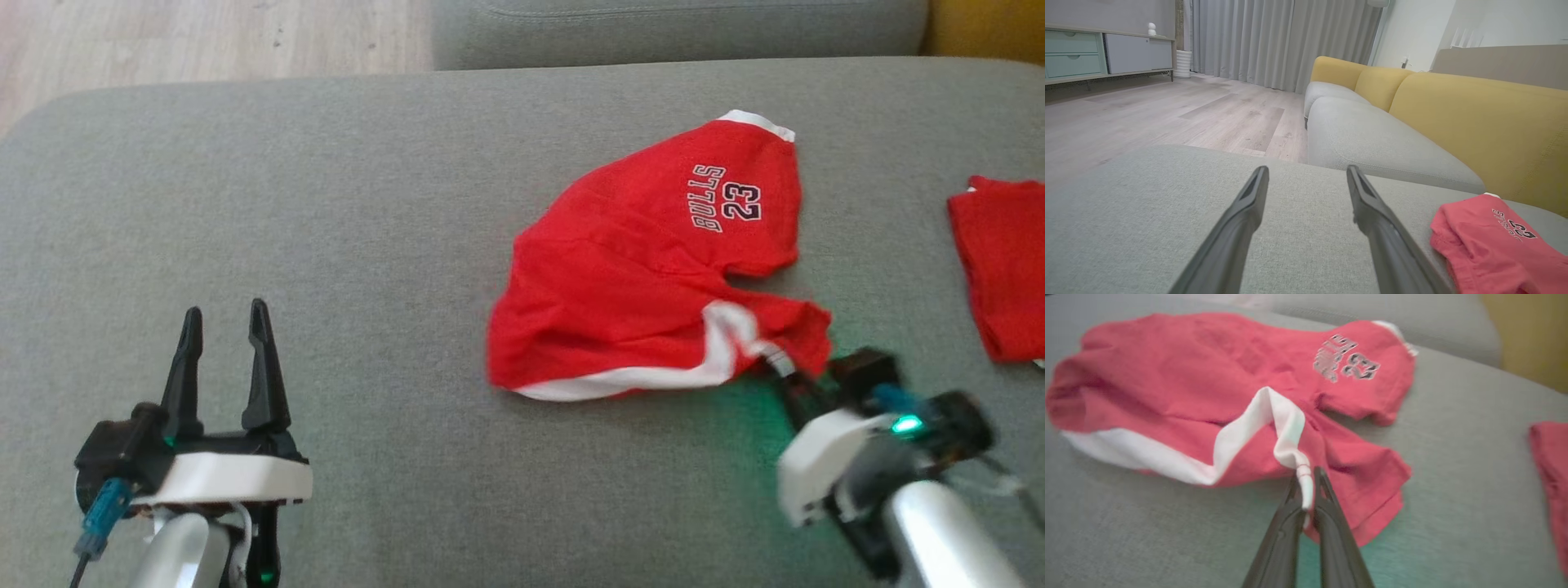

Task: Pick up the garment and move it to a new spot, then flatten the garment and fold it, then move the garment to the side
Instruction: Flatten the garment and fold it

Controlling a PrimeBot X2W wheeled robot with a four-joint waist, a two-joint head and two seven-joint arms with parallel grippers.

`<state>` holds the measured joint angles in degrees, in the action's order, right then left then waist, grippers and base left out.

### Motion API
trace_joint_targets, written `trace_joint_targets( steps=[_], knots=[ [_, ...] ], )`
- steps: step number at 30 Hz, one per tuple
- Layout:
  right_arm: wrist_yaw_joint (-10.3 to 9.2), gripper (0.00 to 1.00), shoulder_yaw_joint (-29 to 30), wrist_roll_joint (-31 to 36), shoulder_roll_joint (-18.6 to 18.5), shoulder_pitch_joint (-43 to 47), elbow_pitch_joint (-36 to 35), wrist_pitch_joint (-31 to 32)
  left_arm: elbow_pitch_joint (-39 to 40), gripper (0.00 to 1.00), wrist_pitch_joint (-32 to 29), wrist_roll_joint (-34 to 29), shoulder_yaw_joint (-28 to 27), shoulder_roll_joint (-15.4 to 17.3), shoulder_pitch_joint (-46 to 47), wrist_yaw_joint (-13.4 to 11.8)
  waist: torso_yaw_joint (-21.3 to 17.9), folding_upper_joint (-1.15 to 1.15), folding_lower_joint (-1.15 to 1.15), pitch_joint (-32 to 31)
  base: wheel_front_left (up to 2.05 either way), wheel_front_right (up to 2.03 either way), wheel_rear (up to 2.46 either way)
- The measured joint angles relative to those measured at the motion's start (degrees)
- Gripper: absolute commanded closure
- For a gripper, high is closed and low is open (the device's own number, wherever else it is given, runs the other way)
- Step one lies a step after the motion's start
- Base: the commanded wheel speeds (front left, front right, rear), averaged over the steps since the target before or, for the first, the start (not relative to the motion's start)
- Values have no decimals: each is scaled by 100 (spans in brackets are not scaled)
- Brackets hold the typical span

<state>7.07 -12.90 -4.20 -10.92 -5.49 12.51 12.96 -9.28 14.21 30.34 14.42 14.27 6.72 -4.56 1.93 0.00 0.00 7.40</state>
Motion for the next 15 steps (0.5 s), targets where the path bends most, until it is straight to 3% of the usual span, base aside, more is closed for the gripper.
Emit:
trace_joint_targets(
  steps=[1,7,15],
  knots=[
    [0,0,170,30,-23,41,-154,26,24,0,1,0,-1,1,0,-1,-26,0,0,0,0,0,0],
    [0,0,798,-13,30,260,-637,30,33,0,1,0,2,10,-9,-5,-88,0,0,-30,0,0,0],
    [0,0,1430,-191,612,518,-1035,-768,21,0,7,1,11,-1,-275,1,-105,0,0,-243,0,0,0]
  ],
)
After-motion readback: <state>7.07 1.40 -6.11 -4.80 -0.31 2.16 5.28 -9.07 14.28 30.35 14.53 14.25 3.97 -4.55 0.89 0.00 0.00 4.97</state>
